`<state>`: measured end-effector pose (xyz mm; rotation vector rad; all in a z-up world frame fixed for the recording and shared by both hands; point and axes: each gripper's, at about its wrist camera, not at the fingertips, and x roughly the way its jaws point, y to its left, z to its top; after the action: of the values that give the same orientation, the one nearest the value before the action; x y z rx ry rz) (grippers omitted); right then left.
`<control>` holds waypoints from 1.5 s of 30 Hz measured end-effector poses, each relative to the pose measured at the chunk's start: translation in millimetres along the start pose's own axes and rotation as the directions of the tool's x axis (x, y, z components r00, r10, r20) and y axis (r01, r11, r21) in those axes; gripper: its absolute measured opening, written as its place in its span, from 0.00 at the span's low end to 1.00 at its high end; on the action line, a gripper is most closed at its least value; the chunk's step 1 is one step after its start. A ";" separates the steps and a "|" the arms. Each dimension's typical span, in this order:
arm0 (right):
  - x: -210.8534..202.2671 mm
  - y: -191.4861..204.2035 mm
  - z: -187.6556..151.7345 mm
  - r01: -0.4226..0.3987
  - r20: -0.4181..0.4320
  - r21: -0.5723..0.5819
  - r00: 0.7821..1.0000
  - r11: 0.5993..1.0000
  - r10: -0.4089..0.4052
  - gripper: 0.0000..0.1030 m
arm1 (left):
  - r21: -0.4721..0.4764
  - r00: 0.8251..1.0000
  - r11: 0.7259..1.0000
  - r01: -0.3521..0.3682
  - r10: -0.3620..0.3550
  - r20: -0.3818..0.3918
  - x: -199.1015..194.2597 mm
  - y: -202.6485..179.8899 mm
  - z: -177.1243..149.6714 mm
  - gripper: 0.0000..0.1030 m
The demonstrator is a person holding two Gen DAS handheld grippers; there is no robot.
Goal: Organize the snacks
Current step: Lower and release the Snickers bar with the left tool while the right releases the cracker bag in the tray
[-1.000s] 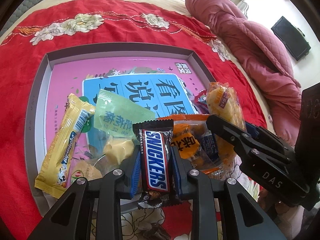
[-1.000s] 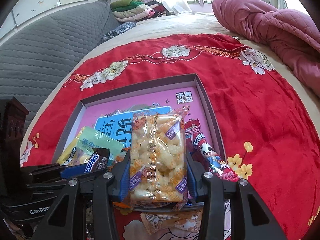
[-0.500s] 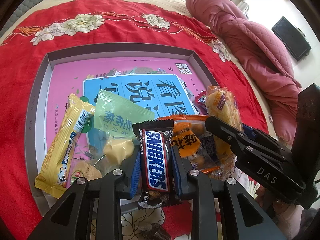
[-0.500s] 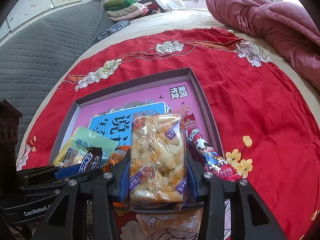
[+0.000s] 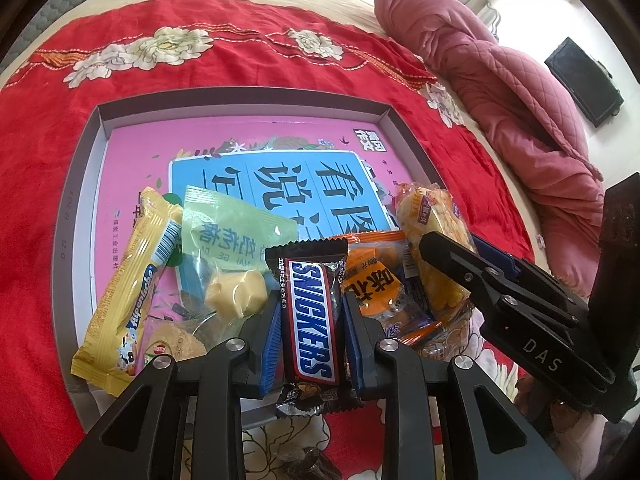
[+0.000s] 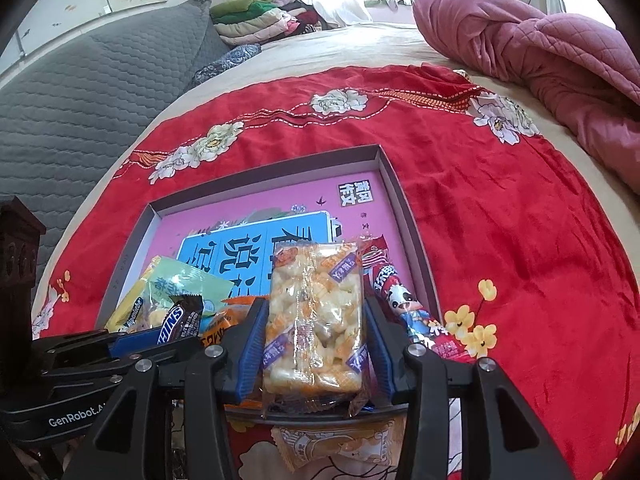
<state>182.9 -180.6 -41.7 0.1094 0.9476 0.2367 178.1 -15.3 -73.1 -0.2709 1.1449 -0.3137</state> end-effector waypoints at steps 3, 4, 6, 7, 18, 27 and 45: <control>-3.4 0.8 0.7 0.004 0.009 -0.006 1.000 1.000 -0.004 0.45 | -0.003 1.000 1.000 -0.001 0.001 0.001 0.0 -0.3 -0.2 0.28; -4.2 1.0 0.8 0.003 0.009 -0.008 1.000 1.000 -0.003 0.45 | -0.004 1.000 1.000 -0.001 0.001 0.001 0.1 -0.3 -0.3 0.28; -6.0 0.9 0.8 0.004 0.012 -0.007 1.000 1.000 -0.004 0.45 | -0.004 1.000 1.000 -0.001 0.001 0.000 0.1 -0.4 -0.2 0.28; -7.2 0.7 1.0 0.000 0.016 -0.006 1.000 1.000 0.000 0.45 | -0.004 1.000 1.000 -0.001 0.001 0.000 0.1 -0.4 -0.2 0.29; -17.3 -0.9 2.3 0.002 0.035 -0.014 0.999 1.000 -0.002 0.46 | -0.001 1.000 1.000 -0.016 0.016 0.006 -2.9 -1.1 0.0 0.40; -27.0 -1.5 2.9 -0.001 0.057 -0.023 0.998 1.000 0.002 0.48 | 0.014 1.000 1.000 -0.021 0.021 0.013 -11.3 -5.8 1.6 0.42; -53.1 -5.3 4.4 0.002 0.102 -0.038 0.995 0.999 0.002 0.59 | 0.028 0.999 0.999 -0.020 0.019 0.046 -35.9 -13.7 4.8 0.49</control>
<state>157.6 -198.8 1.8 0.0859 0.8407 0.2470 167.5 -14.2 -35.8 -0.2402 1.0968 -0.3048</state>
